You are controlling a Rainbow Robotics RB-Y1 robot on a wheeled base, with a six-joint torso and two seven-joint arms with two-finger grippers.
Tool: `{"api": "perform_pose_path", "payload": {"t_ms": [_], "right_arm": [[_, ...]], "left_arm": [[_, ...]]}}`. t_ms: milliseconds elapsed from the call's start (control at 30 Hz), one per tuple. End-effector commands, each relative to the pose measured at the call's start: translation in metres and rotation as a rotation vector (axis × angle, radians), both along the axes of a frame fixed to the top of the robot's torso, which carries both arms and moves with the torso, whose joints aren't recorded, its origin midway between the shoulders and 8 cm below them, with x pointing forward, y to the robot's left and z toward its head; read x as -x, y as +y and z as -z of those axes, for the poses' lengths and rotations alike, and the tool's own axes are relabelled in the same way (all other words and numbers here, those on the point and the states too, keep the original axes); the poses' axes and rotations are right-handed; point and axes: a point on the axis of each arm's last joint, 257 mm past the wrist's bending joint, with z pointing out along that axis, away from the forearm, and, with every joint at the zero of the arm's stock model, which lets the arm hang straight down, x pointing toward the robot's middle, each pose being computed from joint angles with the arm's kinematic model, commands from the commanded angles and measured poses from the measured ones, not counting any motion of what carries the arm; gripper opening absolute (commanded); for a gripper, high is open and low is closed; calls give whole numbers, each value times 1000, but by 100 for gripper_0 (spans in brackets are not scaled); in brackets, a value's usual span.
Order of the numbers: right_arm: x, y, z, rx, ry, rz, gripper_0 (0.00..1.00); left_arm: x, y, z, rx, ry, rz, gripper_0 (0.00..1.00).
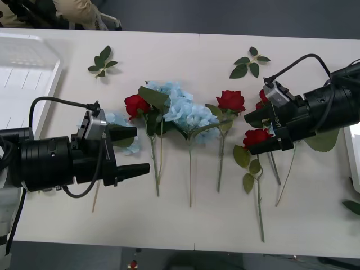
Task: Put the red flowers into the right box and the blue flowers into the left box
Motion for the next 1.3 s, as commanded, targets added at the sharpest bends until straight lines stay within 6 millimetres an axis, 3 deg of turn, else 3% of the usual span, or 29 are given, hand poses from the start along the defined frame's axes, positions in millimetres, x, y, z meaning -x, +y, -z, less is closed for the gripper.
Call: {"api": "perform_pose_path", "payload": {"t_ms": [33, 1133, 1167, 1300], "right_arm": [[-6, 0, -14, 11, -40, -11, 100], [-6, 0, -14, 11, -40, -11, 100], [10, -3, 26, 17, 51, 12, 100], [0, -13, 25, 29, 24, 55, 100]], "left_arm": [[-4, 4, -12, -27, -80, 0, 100], [-4, 4, -12, -27, -80, 0, 100], [-4, 4, -12, -27, -80, 0, 100], [0, -1, -7, 7, -49, 9, 100]]}}
